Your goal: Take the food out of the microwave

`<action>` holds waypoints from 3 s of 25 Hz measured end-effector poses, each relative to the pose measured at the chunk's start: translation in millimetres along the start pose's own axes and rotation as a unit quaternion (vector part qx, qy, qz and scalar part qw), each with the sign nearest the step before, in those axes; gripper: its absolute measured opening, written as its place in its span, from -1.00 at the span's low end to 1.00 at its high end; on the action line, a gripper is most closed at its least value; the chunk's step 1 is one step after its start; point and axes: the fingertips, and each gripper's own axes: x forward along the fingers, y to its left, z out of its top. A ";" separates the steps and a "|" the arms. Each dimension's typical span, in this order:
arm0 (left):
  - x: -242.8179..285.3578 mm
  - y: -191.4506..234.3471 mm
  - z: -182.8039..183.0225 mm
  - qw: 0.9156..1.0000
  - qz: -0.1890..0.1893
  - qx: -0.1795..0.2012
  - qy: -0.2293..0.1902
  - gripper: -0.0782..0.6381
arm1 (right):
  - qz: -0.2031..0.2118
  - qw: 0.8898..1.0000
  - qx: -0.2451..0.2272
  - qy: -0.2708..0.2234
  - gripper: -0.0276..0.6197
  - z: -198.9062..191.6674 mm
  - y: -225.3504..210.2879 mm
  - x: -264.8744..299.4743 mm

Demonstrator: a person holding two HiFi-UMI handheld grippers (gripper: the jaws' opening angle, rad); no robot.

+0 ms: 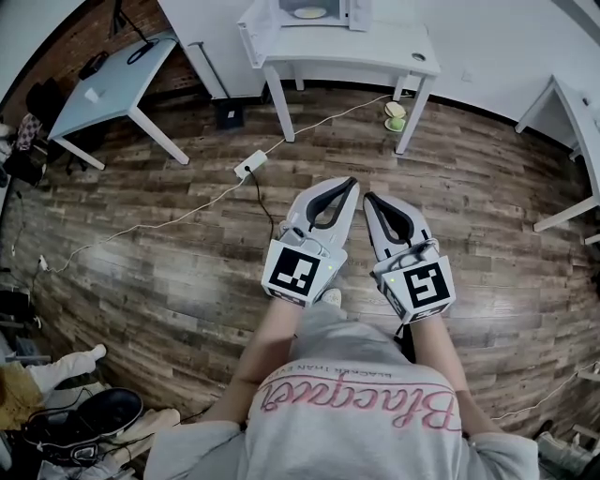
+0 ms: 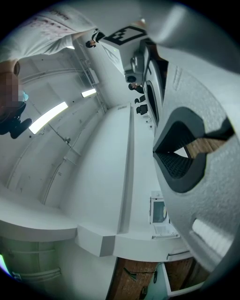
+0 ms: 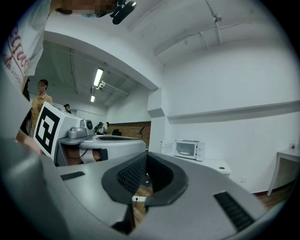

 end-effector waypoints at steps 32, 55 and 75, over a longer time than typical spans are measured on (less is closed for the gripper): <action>76.7 113.7 -27.8 1.000 0.011 -0.012 0.005 -0.77 | 0.008 1.000 -0.006 0.011 -0.89 -6.5 -58.8 126.8; 226.1 205.2 -47.8 0.999 0.040 0.005 0.024 -0.77 | 0.041 0.999 0.003 -0.003 -0.89 -2.8 -185.6 251.9; 325.1 249.7 -66.8 0.997 0.066 0.009 0.036 -0.77 | 0.075 0.997 0.012 -0.009 -0.89 -14.8 -273.0 316.6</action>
